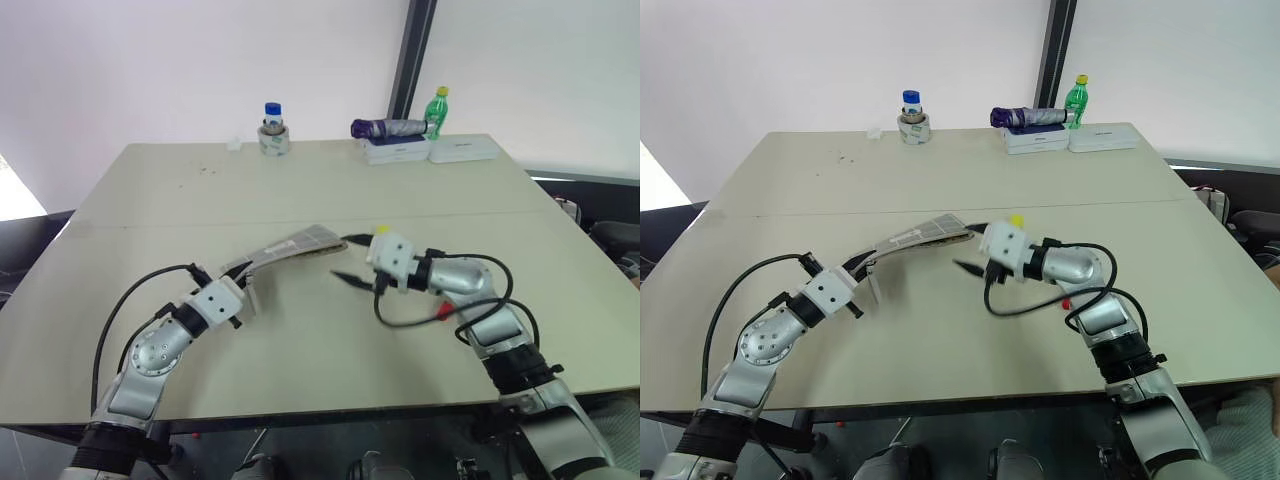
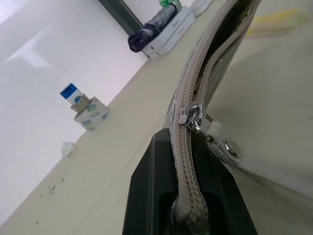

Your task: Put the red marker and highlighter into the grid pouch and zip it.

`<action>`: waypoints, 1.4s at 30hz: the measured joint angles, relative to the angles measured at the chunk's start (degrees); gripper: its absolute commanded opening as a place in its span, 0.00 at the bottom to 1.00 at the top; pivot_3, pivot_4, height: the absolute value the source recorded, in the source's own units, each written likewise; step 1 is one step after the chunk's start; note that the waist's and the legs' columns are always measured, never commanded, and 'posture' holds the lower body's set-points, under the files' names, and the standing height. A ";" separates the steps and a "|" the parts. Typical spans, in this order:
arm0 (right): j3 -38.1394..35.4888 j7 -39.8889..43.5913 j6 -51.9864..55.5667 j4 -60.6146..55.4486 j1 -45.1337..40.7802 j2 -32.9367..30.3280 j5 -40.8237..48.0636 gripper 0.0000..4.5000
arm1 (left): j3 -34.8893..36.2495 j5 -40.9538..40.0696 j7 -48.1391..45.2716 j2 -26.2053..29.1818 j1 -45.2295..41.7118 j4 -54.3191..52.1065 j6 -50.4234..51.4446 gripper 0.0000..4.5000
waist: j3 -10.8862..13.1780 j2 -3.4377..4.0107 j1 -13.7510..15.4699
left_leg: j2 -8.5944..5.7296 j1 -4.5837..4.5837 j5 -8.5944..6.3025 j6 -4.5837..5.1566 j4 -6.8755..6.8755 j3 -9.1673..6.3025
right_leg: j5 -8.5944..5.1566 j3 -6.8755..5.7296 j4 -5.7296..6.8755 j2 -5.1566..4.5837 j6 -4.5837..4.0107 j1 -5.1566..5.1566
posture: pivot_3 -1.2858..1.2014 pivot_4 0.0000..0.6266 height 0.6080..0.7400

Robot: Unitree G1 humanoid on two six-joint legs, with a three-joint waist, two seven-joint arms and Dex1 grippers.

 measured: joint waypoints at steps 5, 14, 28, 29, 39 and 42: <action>-5.89 -14.84 15.42 4.62 -1.95 5.56 -0.14 0.74 | 1.51 1.39 2.37 1.34 -0.05 1.85 0.15 0.00 | 0.02 0.03 -0.05 | -0.01 -0.05 0.00 0.00 -0.01 0.01 | 0.01 0.01 0.00 -0.04 -0.02 -0.05 | 0.52 0.24 0.98; -9.10 -26.84 25.00 7.43 -7.12 11.35 0.41 0.74 | 1.57 2.58 3.77 1.60 -0.32 2.04 0.01 0.00 | 0.03 0.06 -0.06 | -0.02 -0.60 0.08 -0.09 0.01 0.06 | 0.02 0.00 0.06 0.01 0.01 -0.60 | 0.52 0.24 0.98; -14.46 -27.30 22.49 -18.34 14.98 9.45 5.47 0.99 | 1.60 3.00 4.53 1.45 1.86 1.88 -0.56 0.00 | 0.03 0.05 0.25 | -0.03 -0.80 0.24 -0.36 0.02 -0.03 | 0.01 -0.07 0.04 0.05 0.03 -0.76 | 0.52 0.24 0.98; -14.78 -27.60 23.08 -21.05 17.55 9.47 5.75 0.99 | 1.60 3.00 4.51 1.49 1.86 1.89 -0.80 0.00 | 0.03 0.05 0.18 | -0.03 -0.80 0.23 -0.36 0.02 -0.05 | 0.01 -0.06 0.05 0.06 0.03 -0.76 | 0.52 0.24 0.98; -16.84 -30.49 24.66 -32.83 30.07 8.05 5.73 0.99 | 1.39 2.89 4.27 1.51 1.51 3.43 -2.27 0.00 | 0.02 0.05 0.07 | -0.03 -0.78 0.06 -0.06 0.05 -0.11 | 0.01 -0.08 0.05 0.10 0.03 -0.74 | 0.52 0.24 0.98; -16.39 -31.88 25.29 -32.83 30.11 8.50 5.31 0.99 | 1.37 2.89 4.21 1.39 0.96 3.68 -2.33 0.00 | 0.02 0.05 0.10 | -0.03 -0.78 0.06 -0.05 0.08 -0.10 | 0.01 -0.08 0.05 0.10 0.03 -0.74 | 0.52 0.24 0.98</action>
